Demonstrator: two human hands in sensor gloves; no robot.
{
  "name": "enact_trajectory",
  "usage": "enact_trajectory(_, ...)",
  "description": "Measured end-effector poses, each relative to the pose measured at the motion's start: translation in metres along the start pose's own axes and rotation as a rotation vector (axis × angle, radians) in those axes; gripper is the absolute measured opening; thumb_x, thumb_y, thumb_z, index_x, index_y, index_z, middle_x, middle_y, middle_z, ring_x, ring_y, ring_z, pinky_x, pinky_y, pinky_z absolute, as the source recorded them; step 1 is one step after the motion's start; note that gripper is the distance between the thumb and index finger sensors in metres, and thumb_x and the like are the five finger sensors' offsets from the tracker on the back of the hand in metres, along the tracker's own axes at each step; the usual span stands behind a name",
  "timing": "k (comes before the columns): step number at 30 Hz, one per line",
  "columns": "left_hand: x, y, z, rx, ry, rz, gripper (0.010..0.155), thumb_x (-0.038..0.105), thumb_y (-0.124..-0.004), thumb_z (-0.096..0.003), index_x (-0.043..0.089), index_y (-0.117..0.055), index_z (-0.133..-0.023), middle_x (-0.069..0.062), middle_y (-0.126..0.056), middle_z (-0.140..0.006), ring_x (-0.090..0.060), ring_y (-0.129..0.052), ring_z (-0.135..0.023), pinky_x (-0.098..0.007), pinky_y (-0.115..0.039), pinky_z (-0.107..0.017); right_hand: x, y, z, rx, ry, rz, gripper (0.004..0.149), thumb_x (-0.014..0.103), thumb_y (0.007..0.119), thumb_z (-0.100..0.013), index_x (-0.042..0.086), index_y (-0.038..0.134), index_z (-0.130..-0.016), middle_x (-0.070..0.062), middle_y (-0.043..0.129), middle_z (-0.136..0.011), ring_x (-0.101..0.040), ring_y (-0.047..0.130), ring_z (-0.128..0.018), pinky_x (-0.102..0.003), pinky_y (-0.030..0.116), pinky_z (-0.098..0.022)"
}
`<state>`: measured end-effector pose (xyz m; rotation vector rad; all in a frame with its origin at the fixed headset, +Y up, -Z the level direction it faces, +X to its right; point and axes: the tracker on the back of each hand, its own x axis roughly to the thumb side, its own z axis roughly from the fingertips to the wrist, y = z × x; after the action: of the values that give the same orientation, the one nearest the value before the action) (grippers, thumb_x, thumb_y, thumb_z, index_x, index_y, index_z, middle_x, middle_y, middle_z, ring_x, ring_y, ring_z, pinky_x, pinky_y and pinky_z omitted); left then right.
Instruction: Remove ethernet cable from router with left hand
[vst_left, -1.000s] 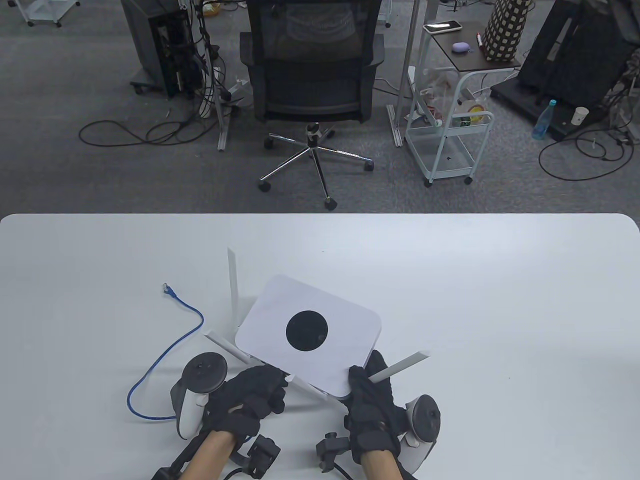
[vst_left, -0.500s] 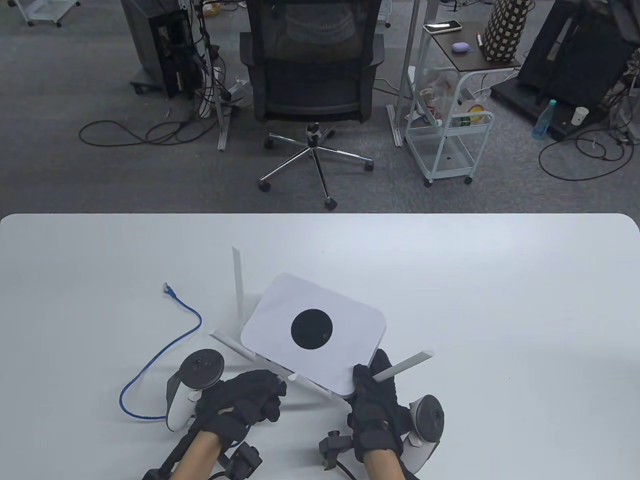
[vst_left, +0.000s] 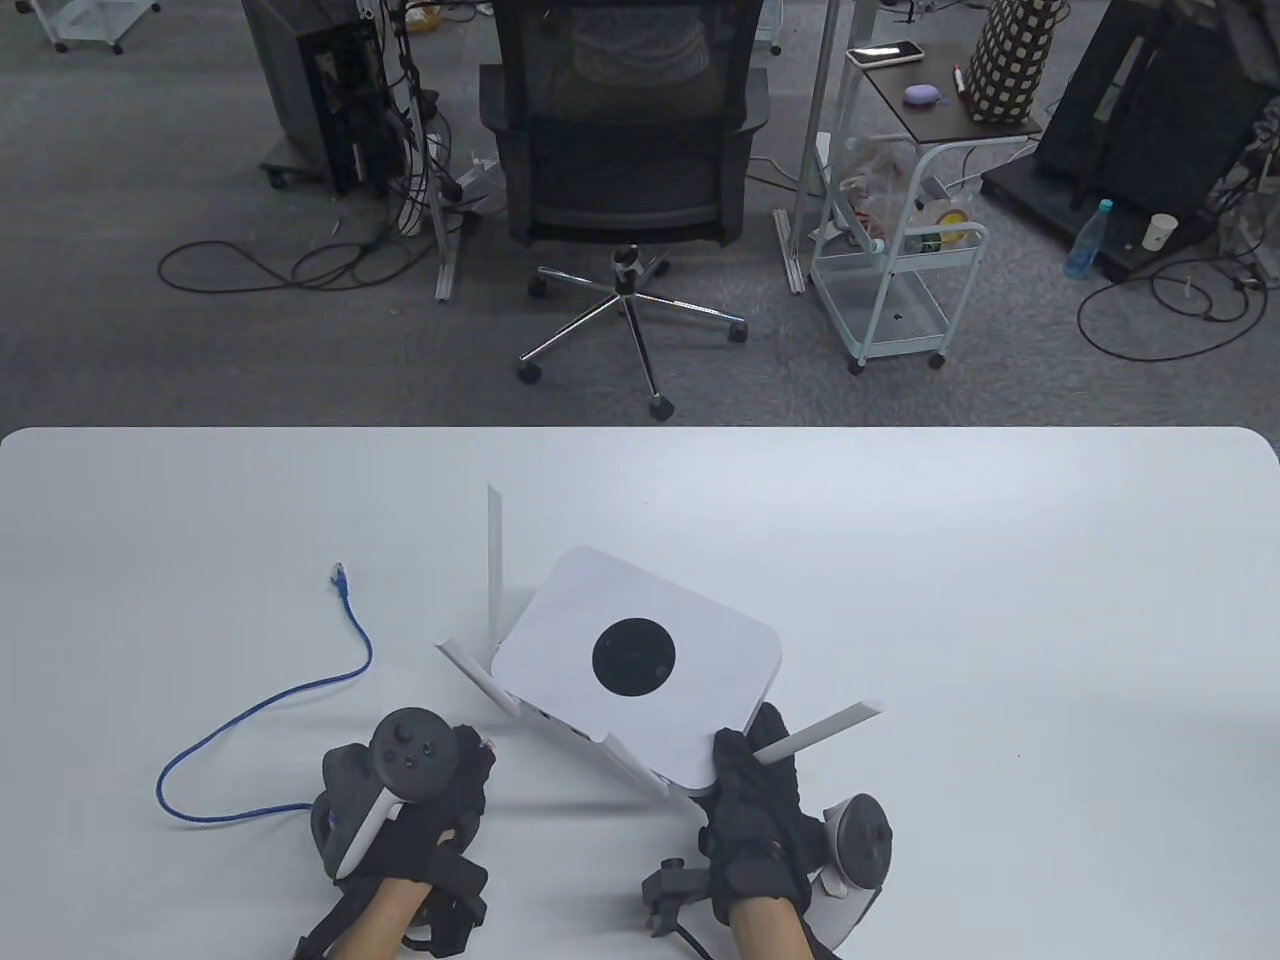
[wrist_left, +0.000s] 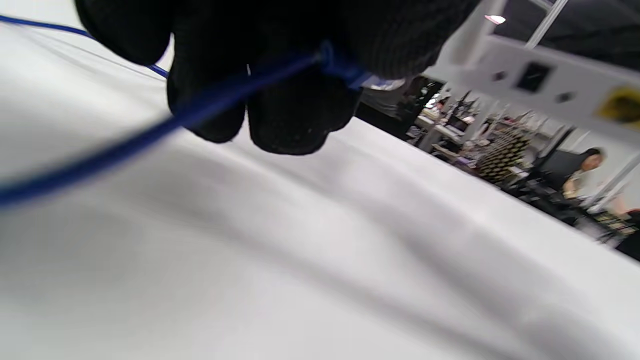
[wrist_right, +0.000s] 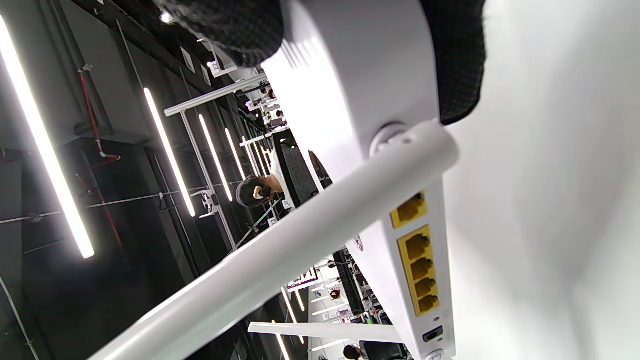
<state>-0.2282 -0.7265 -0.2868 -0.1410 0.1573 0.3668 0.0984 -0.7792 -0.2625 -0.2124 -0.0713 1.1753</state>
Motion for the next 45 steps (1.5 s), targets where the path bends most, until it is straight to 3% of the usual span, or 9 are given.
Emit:
enact_trajectory(2,-0.003,0.0,-0.001,0.021,0.022,0.003,0.057,0.035,-0.071,-0.0568,0.011,-0.071,-0.108,-0.022,-0.086,-0.101,-0.05,-0.081,-0.094,-0.07,-0.053,-0.071,0.0,0.0,0.0,-0.003,0.002,-0.001,0.077,0.028,0.068,-0.058,-0.003,0.016,-0.106,-0.028,0.043,-0.098,-0.042,0.076,-0.082,-0.047,0.08,-0.057)
enact_trajectory(9,-0.007,0.014,0.006,0.206,-0.018,0.027,0.067,0.045,-0.068,-0.0575,0.023,-0.051,-0.119,-0.018,-0.055,-0.124,-0.047,-0.051,-0.115,-0.069,-0.035,-0.079,0.001,-0.001,0.0,-0.013,0.012,0.0,0.076,0.028,0.068,-0.058,-0.003,0.019,-0.106,-0.028,0.043,-0.098,-0.043,0.076,-0.081,-0.047,0.08,-0.057)
enact_trajectory(14,-0.008,0.012,0.005,0.195,-0.018,0.001,0.07,0.047,-0.067,-0.0575,0.026,-0.044,-0.121,-0.017,-0.04,-0.13,-0.046,-0.036,-0.12,-0.067,-0.026,-0.081,0.001,-0.002,0.001,-0.036,0.039,0.042,0.077,0.028,0.069,-0.058,-0.003,0.018,-0.106,-0.029,0.043,-0.098,-0.044,0.076,-0.081,-0.048,0.08,-0.057)
enact_trajectory(24,-0.011,0.012,0.004,0.16,-0.007,0.029,0.069,0.046,-0.068,-0.0574,0.024,-0.048,-0.12,-0.018,-0.039,-0.13,-0.046,-0.034,-0.119,-0.068,-0.025,-0.08,-0.005,-0.004,-0.008,-0.015,0.071,0.079,0.082,0.021,0.069,-0.057,-0.006,0.008,-0.105,-0.036,0.034,-0.1,-0.052,0.067,-0.086,-0.054,0.072,-0.062)
enact_trajectory(26,-0.011,0.012,0.004,0.156,-0.005,0.026,0.069,0.046,-0.068,-0.0574,0.024,-0.049,-0.12,-0.018,-0.04,-0.129,-0.046,-0.035,-0.119,-0.068,-0.025,-0.08,-0.003,-0.006,-0.009,-0.042,0.076,0.152,0.079,0.019,0.067,-0.057,-0.006,0.01,-0.105,-0.038,0.037,-0.1,-0.052,0.069,-0.085,-0.054,0.074,-0.06)
enact_trajectory(31,-0.011,0.012,0.005,0.15,0.0,0.027,0.069,0.046,-0.068,-0.0573,0.023,-0.05,-0.12,-0.019,-0.04,-0.129,-0.047,-0.035,-0.119,-0.068,-0.026,-0.08,0.011,-0.008,-0.006,-0.158,0.012,0.639,0.071,0.026,0.071,-0.057,0.006,0.032,-0.112,-0.035,0.058,-0.096,-0.043,0.087,-0.068,-0.046,0.086,-0.046)
enact_trajectory(35,-0.011,0.011,0.005,0.147,-0.001,0.015,0.068,0.046,-0.068,-0.0572,0.023,-0.051,-0.119,-0.019,-0.041,-0.129,-0.047,-0.035,-0.119,-0.068,-0.026,-0.08,0.013,-0.003,-0.007,-0.153,-0.008,0.877,0.069,0.029,0.075,-0.055,0.007,0.043,-0.111,-0.033,0.068,-0.091,-0.04,0.091,-0.06,-0.043,0.088,-0.04)
enact_trajectory(41,-0.011,0.011,0.006,0.136,0.005,0.017,0.068,0.045,-0.068,-0.0572,0.023,-0.052,-0.119,-0.019,-0.041,-0.129,-0.047,-0.035,-0.119,-0.068,-0.026,-0.08,0.01,0.006,-0.008,-0.121,-0.014,1.07,0.059,0.028,0.081,-0.051,0.005,0.065,-0.104,-0.03,0.078,-0.086,-0.044,0.093,-0.054,-0.046,0.089,-0.036)
enact_trajectory(45,-0.01,0.011,0.006,0.133,0.004,0.013,0.068,0.045,-0.068,-0.0573,0.023,-0.052,-0.119,-0.019,-0.042,-0.129,-0.047,-0.036,-0.119,-0.068,-0.026,-0.08,0.01,0.008,-0.007,-0.095,-0.018,1.11,0.057,0.028,0.081,-0.051,0.005,0.068,-0.101,-0.029,0.079,-0.085,-0.043,0.093,-0.055,-0.045,0.088,-0.037)
